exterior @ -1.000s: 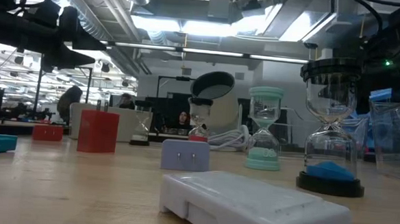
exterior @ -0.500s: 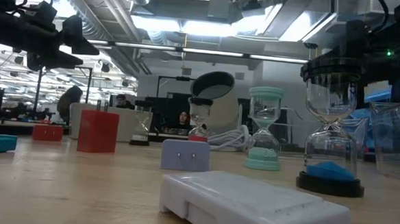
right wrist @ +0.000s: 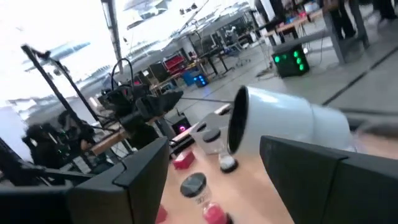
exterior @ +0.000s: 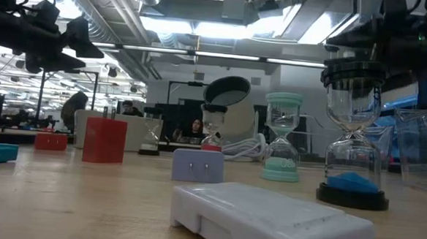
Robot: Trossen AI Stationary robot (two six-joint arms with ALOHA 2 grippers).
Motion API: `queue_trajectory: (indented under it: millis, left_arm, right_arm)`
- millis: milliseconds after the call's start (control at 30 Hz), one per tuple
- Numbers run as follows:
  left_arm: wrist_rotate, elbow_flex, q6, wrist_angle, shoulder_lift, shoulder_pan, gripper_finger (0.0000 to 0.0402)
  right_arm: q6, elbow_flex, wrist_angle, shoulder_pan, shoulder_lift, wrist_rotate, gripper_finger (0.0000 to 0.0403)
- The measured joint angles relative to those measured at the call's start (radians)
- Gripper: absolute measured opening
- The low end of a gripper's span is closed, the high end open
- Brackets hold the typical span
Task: Pick & Place Office items
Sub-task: Put the light blue hourglass into the top transparent bin
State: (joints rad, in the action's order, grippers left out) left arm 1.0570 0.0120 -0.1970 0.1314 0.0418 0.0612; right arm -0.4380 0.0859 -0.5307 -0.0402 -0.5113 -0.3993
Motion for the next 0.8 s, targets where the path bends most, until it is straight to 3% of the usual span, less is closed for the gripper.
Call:
queue_trajectory:
  millis: [167,367,633,800]
  left_arm:
    - [-0.003,0.000,0.000,0.000,0.000,0.000,0.0310]
    - [-0.003,0.000,0.000,0.000,0.000,0.000,0.0310]
    - [-0.004,0.000,0.000,-0.005,0.000,0.000,0.0310]
    - [-0.004,0.000,-0.001,-0.049,0.000,0.000,0.0310]
  right_arm:
    - [0.124,0.106,0.049,0.000,-0.090,0.025,0.0268]
    - [0.130,0.227,0.094,0.000,-0.283,0.087,0.0324]
    - [0.144,0.383,0.092,-0.014,-0.589,0.562,0.0365]
    - [0.252,0.468,0.092,-0.029,-0.759,0.625,0.0363]
